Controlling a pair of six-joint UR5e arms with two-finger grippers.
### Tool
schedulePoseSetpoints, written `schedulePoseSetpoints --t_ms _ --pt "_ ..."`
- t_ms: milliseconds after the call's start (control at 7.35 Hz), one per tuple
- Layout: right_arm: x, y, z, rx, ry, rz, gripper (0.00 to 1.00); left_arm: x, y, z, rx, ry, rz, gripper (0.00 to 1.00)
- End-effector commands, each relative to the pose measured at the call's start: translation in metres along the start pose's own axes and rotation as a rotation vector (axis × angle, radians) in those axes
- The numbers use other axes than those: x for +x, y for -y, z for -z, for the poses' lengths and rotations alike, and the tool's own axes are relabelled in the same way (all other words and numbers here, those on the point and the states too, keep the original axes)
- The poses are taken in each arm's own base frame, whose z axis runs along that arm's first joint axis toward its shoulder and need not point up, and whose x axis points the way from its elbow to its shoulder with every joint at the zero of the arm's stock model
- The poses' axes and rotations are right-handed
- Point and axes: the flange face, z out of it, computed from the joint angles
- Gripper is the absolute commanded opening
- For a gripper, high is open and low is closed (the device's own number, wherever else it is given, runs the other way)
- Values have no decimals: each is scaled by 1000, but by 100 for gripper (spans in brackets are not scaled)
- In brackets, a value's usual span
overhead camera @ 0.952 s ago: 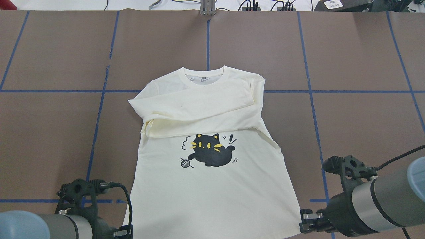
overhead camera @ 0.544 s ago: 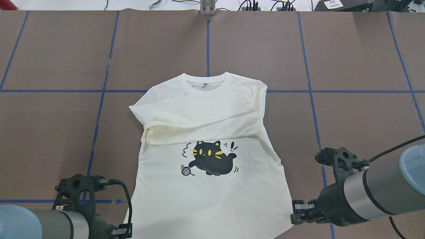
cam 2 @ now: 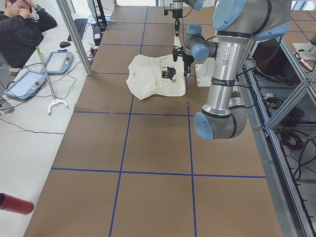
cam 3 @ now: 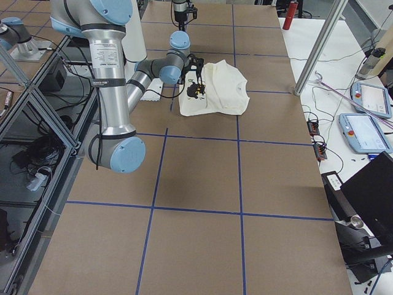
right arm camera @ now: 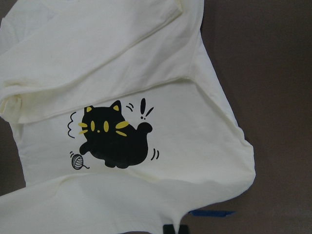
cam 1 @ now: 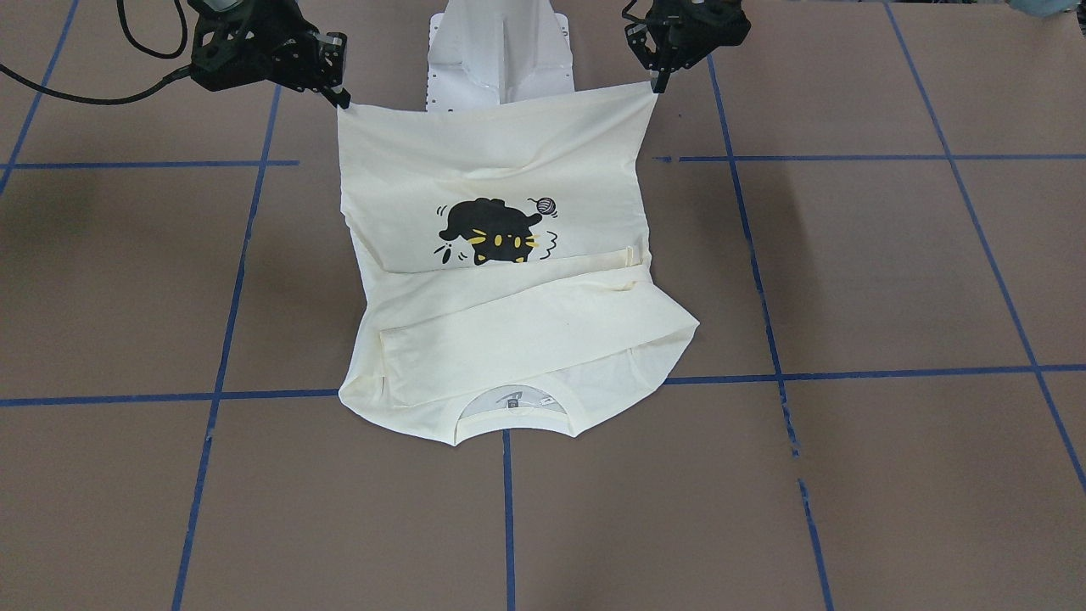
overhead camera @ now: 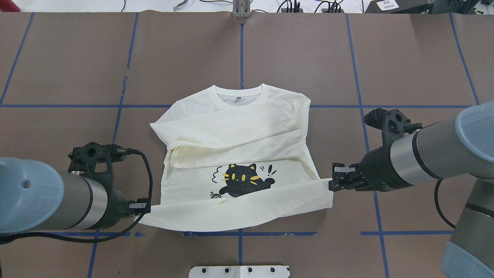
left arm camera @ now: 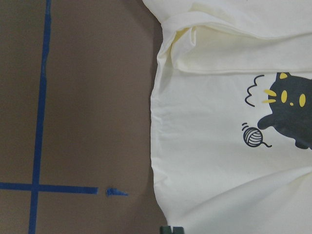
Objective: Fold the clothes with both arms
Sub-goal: 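Lift the hem with both grippers and fold it toward the collar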
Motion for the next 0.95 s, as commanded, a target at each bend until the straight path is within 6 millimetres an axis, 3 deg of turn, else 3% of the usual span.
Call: schedulePoseSetpoints --t_ms 0,136,544,816 --pt "-6 49 -12 65 -18 -34 0 -4 28 -6 35 25 40 0" --pt "-11 66 -16 85 -20 -47 0 -6 47 -2 64 27 66 0" --pt "-39 138 -15 165 -16 -100 0 -2 138 -10 127 78 89 0" --pt "-51 189 -27 199 -45 -144 0 -6 177 -19 160 101 106 0"
